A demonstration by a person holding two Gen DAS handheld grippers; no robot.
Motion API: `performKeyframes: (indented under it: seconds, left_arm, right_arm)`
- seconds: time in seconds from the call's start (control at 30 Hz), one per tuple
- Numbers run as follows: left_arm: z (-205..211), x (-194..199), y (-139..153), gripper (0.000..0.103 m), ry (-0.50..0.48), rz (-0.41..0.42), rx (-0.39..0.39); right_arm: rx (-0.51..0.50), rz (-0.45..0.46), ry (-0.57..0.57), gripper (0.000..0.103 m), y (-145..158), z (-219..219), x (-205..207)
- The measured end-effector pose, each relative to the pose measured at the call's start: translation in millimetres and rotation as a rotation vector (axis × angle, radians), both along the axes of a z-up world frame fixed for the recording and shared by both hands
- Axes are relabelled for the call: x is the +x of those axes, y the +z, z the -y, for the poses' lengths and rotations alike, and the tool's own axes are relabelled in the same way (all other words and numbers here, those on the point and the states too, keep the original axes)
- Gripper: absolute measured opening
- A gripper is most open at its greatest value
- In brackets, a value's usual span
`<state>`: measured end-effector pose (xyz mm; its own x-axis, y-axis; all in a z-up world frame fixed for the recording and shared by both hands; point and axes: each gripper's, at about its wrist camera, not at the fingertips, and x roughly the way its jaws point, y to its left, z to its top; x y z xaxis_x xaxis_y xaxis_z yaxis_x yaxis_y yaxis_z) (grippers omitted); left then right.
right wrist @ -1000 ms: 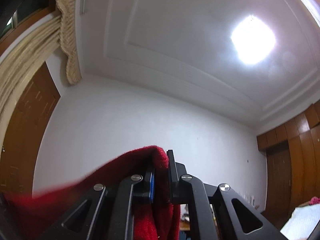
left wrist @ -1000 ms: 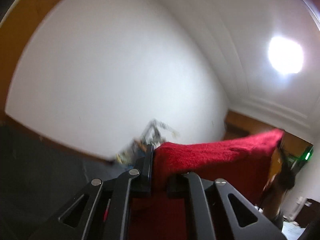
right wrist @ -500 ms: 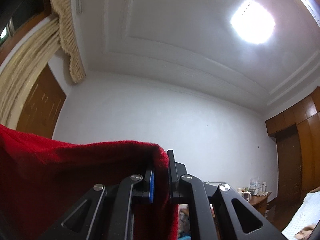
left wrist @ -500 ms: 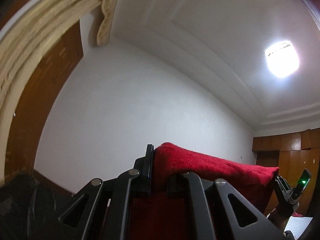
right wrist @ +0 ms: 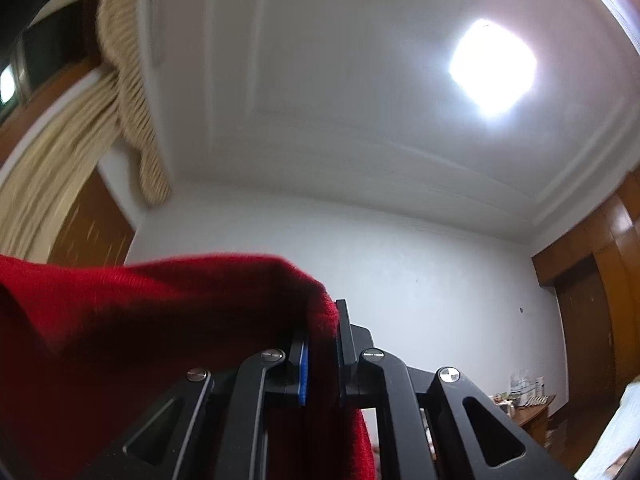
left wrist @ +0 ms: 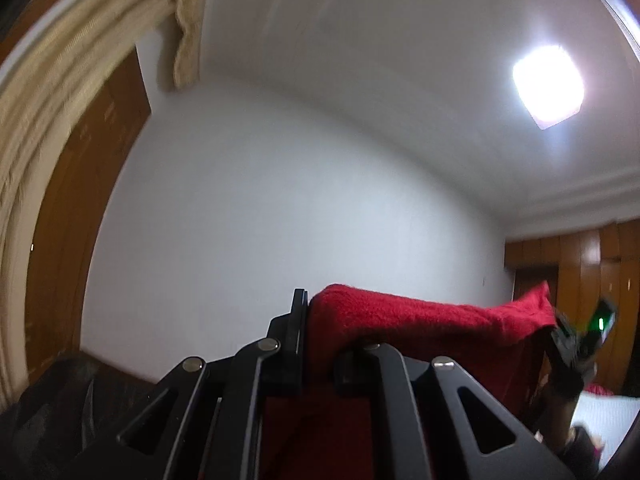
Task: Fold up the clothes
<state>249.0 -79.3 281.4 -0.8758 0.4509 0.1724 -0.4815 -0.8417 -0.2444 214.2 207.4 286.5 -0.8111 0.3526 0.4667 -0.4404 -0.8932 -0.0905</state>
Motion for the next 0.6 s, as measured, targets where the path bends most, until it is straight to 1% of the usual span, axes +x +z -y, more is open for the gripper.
performKeyframes:
  seconds: [0.07, 0.1, 0.13, 0.23, 0.33, 0.4, 0.5, 0.53, 0.57, 0.6]
  left_arm:
    - [-6, -12, -26, 0.012, -0.004, 0.093, -0.050]
    - [-9, -24, -49, 0.012, -0.013, 0.176, -0.083]
    - [-14, -33, -64, 0.012, -0.020, 0.227, -0.097]
    - [-15, -60, -115, 0.012, -0.046, 0.400, -0.121]
    - [-20, -83, -159, 0.012, -0.050, 0.533, -0.141]
    - [-26, -88, -177, 0.012, -0.057, 0.576, -0.151]
    - [-35, -97, -203, 0.012, -0.056, 0.635, -0.167]
    - [-40, -93, -207, 0.012, -0.056, 0.645, -0.165]
    - [-34, -100, -205, 0.012, -0.050, 0.648, -0.152]
    - [-28, -107, -203, 0.012, -0.045, 0.650, -0.139]
  right_arm:
    - [-0.012, 0.080, 0.010, 0.010, -15, -5, -13]
    - [-0.034, 0.124, 0.026, 0.010, -27, -9, -20]
    - [-0.055, 0.169, 0.042, 0.010, -39, -14, -27]
    - [-0.117, 0.291, 0.069, 0.010, -84, -24, -45]
    - [-0.177, 0.384, 0.089, 0.010, -126, -33, -60]
    - [-0.212, 0.429, 0.106, 0.010, -144, -36, -72]
    - [-0.238, 0.469, 0.119, 0.010, -156, -34, -89]
    - [-0.241, 0.474, 0.120, 0.010, -161, -36, -87]
    - [-0.244, 0.477, 0.121, 0.010, -170, -41, -78]
    - [-0.244, 0.476, 0.123, 0.010, -166, -40, -82]
